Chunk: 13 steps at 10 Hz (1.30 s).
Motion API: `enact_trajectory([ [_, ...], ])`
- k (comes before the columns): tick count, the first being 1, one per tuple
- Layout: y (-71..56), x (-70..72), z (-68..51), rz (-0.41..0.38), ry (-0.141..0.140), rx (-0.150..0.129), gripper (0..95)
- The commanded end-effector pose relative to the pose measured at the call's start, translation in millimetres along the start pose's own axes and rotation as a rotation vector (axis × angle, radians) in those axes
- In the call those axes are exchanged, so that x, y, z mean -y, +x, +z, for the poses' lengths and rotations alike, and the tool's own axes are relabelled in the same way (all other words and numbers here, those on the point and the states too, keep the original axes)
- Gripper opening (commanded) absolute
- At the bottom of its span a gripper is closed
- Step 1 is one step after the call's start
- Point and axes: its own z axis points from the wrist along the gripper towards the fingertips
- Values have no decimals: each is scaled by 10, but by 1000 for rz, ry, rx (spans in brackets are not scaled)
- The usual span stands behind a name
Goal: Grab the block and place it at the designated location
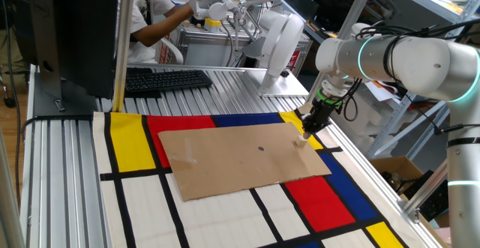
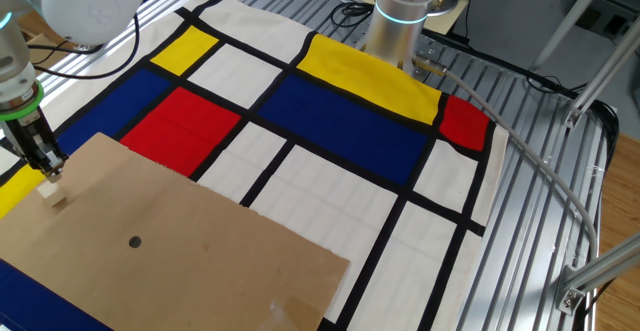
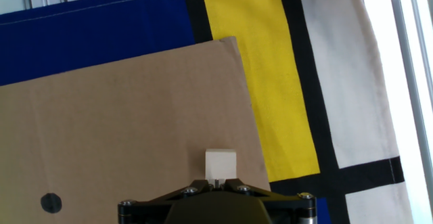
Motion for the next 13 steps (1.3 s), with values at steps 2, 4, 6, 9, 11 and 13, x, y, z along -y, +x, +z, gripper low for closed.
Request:
enact_trajectory([
  [2, 2, -1, -16, -6, 3, -2, 0],
  [4, 1, -5, -13, -7, 3, -1, 0],
  [6, 1, -6, -10, -5, 2, -4, 0],
  [9, 2, -4, -9, -7, 2, -1, 0],
  [11, 2, -3, -7, -6, 3, -1, 0],
  [13, 2, -4, -7, -12, 5, -2, 0],
])
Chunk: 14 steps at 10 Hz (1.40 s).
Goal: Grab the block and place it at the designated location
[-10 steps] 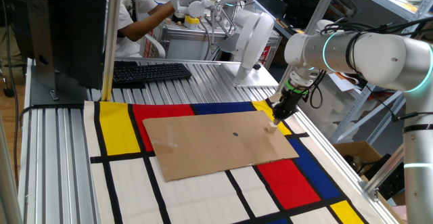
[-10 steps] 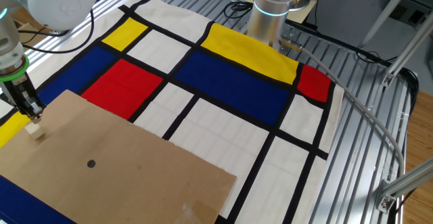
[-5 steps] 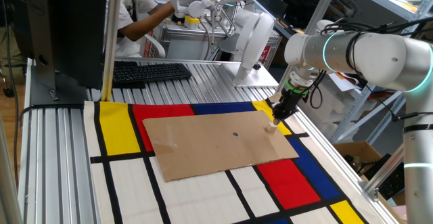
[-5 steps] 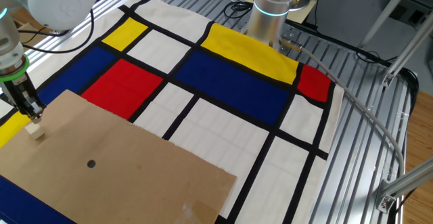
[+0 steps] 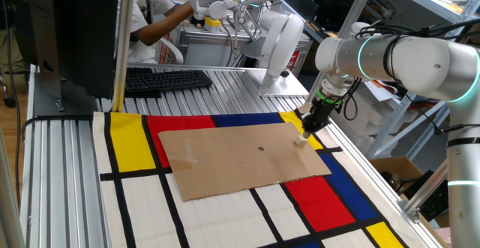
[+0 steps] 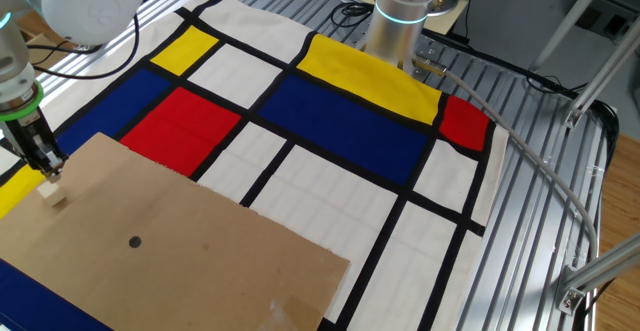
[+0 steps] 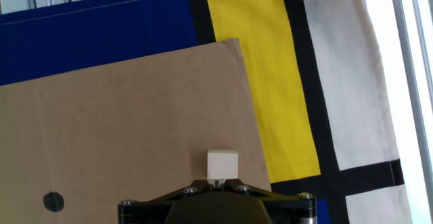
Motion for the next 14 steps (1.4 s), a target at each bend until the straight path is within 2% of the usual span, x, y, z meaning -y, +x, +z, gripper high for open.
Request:
enact_trajectory([
  [1, 6, 3, -3, -4, 0, -1, 0],
  [4, 6, 3, -3, 0, -9, -2, 0],
  [10, 6, 3, -3, 36, -8, -20, 0],
  [14, 6, 3, -3, 36, -4, -17, 0],
])
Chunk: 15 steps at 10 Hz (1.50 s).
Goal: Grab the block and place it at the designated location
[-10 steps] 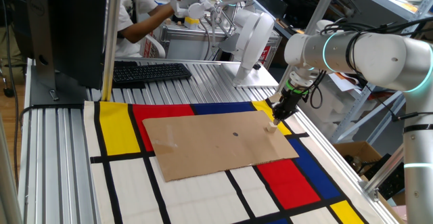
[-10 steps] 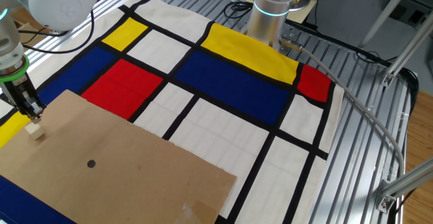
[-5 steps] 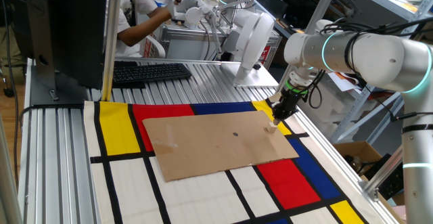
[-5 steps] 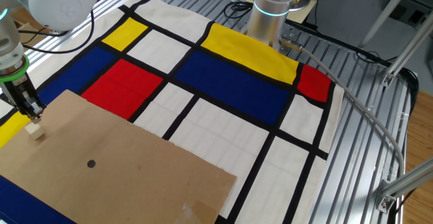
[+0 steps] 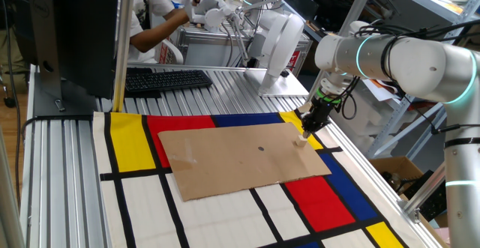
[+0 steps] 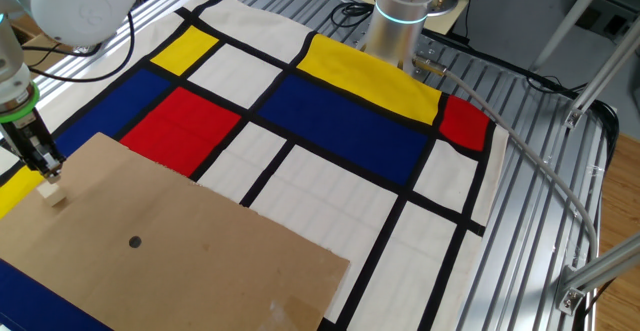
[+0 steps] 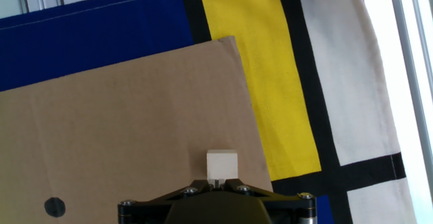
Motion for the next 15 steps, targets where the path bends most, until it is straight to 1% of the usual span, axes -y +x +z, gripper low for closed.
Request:
enact_trajectory([
  [1, 9, 1, -6, 4, -3, 6, 0],
  [5, 9, 1, -6, 10, -4, 12, 0],
  [8, 8, -2, 4, 8, -3, 28, 0],
  [11, 5, -13, 3, -15, 0, 29, 0],
  [13, 3, -18, -16, -36, -5, 26, 0],
  [15, 6, -8, -9, -54, -10, 19, 0],
])
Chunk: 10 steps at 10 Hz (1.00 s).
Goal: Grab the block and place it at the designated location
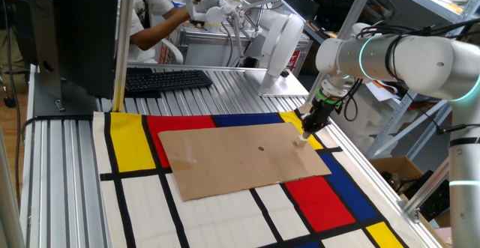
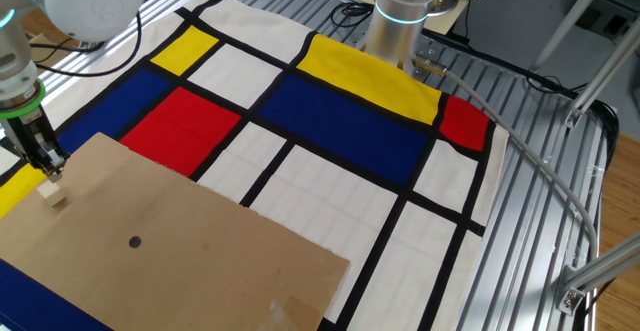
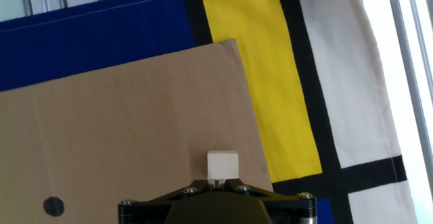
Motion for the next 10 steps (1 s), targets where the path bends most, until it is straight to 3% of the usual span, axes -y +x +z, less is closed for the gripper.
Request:
enact_trajectory([
  [1, -6, 2, 9, 1, -7, -2, 0],
  [6, -6, 2, 14, 12, -4, 7, 0],
  [8, -6, 2, 15, 22, -3, 5, 380],
  [9, -6, 2, 15, 22, 0, 3, 380],
  [10, -6, 2, 16, 21, 0, 2, 570],
])
